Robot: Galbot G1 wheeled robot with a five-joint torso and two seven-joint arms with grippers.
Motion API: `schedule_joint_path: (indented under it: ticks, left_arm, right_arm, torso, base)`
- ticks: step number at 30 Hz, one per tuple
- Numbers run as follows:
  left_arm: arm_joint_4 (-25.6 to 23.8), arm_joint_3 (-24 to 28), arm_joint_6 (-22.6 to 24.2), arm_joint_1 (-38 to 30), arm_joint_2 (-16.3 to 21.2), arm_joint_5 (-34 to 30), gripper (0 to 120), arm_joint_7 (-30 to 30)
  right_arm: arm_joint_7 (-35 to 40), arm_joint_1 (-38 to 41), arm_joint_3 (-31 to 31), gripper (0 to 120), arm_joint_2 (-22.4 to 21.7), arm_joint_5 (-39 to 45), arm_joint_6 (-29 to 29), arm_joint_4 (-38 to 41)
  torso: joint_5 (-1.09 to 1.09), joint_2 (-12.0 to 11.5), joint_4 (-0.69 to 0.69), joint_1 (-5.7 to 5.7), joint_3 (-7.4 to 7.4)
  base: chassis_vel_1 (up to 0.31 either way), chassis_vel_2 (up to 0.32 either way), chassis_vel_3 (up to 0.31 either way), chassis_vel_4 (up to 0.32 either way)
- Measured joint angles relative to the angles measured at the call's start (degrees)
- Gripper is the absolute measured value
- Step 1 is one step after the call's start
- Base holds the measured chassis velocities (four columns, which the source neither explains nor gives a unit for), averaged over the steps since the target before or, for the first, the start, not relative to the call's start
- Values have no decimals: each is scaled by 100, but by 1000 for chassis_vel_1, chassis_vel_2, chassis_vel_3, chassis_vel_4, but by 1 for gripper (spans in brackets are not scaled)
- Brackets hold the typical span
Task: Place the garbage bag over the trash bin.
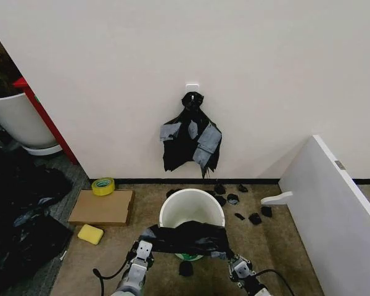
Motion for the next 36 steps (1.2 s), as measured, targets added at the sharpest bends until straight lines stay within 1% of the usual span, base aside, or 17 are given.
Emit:
schedule_joint_path:
  ticks: [2, 3, 4, 5, 9, 10, 11, 14, 15, 17, 19, 20, 22, 26, 31, 34, 36]
  left_arm:
    - [-122, -88, 39, 72, 46, -1, 10, -13]
    - [-207, -142, 89, 122, 79, -8, 13, -36]
    - [-207, -142, 89, 122, 79, -8, 13, -36]
    - [-294, -207, 150, 190, 113, -20, 18, -72]
    - [-550, -384, 333, 452, 281, 3, 33, -143]
    - [-639, -449, 359, 577, 378, 48, 38, -153]
    - [-639, -449, 359, 577, 378, 48, 38, -153]
    - [-842, -574, 386, 851, 573, 152, 51, -191]
    - [-935, -625, 387, 965, 650, 194, 54, -204]
    - [-1146, -741, 387, 1194, 809, 272, 65, -245]
    - [-1365, -838, 387, 1383, 951, 305, 71, -310]
    - [-1365, -838, 387, 1383, 951, 305, 71, -310]
    - [-1555, -991, 377, 1572, 1084, 321, 80, -372]
    - [-1935, -1287, 253, 1893, 1330, 376, 95, -488]
    - [-2104, -1405, 160, 1988, 1428, 249, 100, -505]
    - [-1990, -1405, -42, 1934, 1413, 152, 100, -336]
    - [-1748, -1414, -307, 1852, 1367, -14, 100, 22]
  right_arm:
    - [-128, -126, 50, 8, -97, 30, 181, 102]
    - [-214, -169, 70, 14, -153, 66, 296, 130]
    - [-214, -169, 70, 14, -153, 66, 296, 130]
    - [-340, -195, 90, 18, -222, 113, 448, 142]
    - [-956, -260, 295, 33, -413, 245, 1012, 76]
    - [-1332, -288, 439, 40, -449, 331, 1248, -3]
    - [-1332, -288, 439, 40, -449, 331, 1248, -3]
    - [-2028, -332, 720, 49, -477, 509, 1627, -130]
    - [-2192, -353, 795, 56, -491, 575, 1724, -142]
    - [-2453, -413, 932, 63, -528, 699, 1892, -131]
    - [-2635, -458, 1049, 71, -560, 790, 2009, -80]
    - [-2635, -458, 1049, 71, -560, 790, 2009, -80]
    - [-2867, -517, 1198, 80, -601, 955, 2105, 20]
    - [-3690, -661, 1576, 97, -693, 1675, 2246, 376]
    - [-3938, -712, 1803, 100, -732, 2025, 2249, 749]
    - [-3855, -693, 1772, 100, -718, 2053, 2228, 859]
    - [-3713, -638, 1659, 100, -671, 2041, 2196, 938]
  torso:
    - [-1, 0, -1, 0, 0]
    - [-1, 0, -1, 0, 0]
    - [-1, 0, -1, 0, 0]
    - [0, 0, -2, 0, 0]
    - [0, 0, 1, 0, 0]
    - [-1, 0, 0, 0, 0]
    - [-1, 0, 0, 0, 0]
    - [1, 0, 0, 0, 0]
    - [0, 0, 1, 0, 0]
    - [0, 0, 0, 0, 0]
    - [0, 0, 0, 0, 0]
    - [0, 0, 0, 0, 0]
    - [0, 0, 0, 0, 0]
    - [-1, 0, 0, 0, 0]
    - [-1, 0, 0, 0, 0]
    - [0, 0, 0, 0, 0]
    - [-1, 0, 0, 0, 0]
  base:
    - [0, 0, 0, 0]
    - [0, 0, 0, 0]
    - [0, 0, 0, 0]
    - [0, 0, 0, 0]
    - [0, 0, 0, 0]
    - [0, 0, 0, 0]
    - [0, 0, 0, 0]
    - [0, 0, 0, 0]
    - [0, 0, 0, 0]
    - [0, 0, 0, 0]
    - [0, 0, 0, 0]
    - [0, 0, 0, 0]
    - [0, 0, 0, 0]
    - [0, 0, 0, 0]
    - [0, 0, 0, 0]
    - [0, 0, 0, 0]
    - [0, 0, 0, 0]
